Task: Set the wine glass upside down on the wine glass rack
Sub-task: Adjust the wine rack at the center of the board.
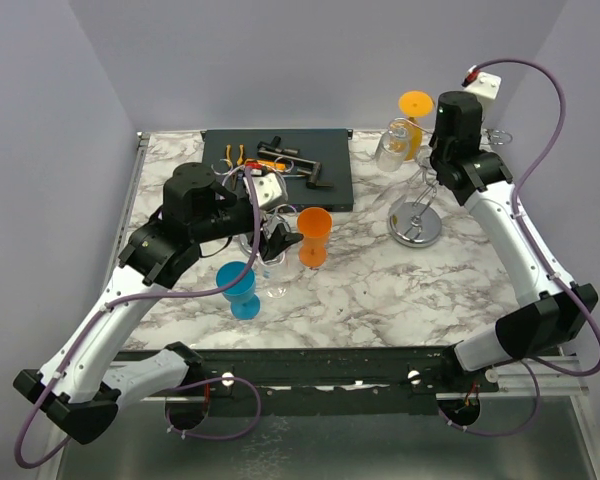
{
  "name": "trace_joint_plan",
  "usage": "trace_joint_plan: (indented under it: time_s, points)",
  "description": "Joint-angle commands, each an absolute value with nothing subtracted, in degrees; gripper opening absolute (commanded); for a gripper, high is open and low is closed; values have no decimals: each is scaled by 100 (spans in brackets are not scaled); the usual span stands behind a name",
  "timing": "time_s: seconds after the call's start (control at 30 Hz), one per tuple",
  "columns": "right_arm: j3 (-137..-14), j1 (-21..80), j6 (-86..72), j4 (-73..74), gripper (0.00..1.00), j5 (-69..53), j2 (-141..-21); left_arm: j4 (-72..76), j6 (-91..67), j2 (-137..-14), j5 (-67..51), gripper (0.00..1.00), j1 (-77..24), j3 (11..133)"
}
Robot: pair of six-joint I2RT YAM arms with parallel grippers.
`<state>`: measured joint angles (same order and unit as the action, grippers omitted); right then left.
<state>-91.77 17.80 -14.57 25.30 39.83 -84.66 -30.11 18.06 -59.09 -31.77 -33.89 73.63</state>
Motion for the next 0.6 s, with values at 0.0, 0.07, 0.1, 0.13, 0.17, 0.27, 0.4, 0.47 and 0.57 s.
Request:
trace_joint_plan:
  time_s: [0.0,0.07,0.1,0.13,0.17,0.27,0.4,0.47,0.57]
  points:
    - [-9485,1957,-1762,1050,0,4765,-8335,-3062,1915,-5705,-3073,99,-3410,7262]
    - [-9449,2100,-1508,733,1,5085,-8323,-3061,1925,-5695,-3077,99,-3410,7251]
    - [-9446,2184,-1371,602,1,5253,-8345,-3057,1923,-5694,-3087,99,-3410,7247]
    - [-9427,2246,-1265,455,0,5360,-8366,-3057,1927,-5699,-3089,99,-3410,7243]
    - [-9407,2334,-1123,302,1,5537,-8402,-3057,1931,-5696,-3094,99,-3404,7242]
    - [-9211,2480,-799,-459,1,5988,-8468,-3050,1908,-5689,-3124,99,-3410,7224]
    - [-9204,2494,-1042,-679,1,6179,-8568,-3048,1873,-5669,-3105,99,-3410,7225]
    - [-9349,2496,-1300,-423,1,6039,-8650,-3050,1881,-5652,-3069,99,-3406,7225]
    - [-9492,2495,-1459,-59,1,5987,-8704,-3050,1906,-5620,-3028,99,-3410,7207]
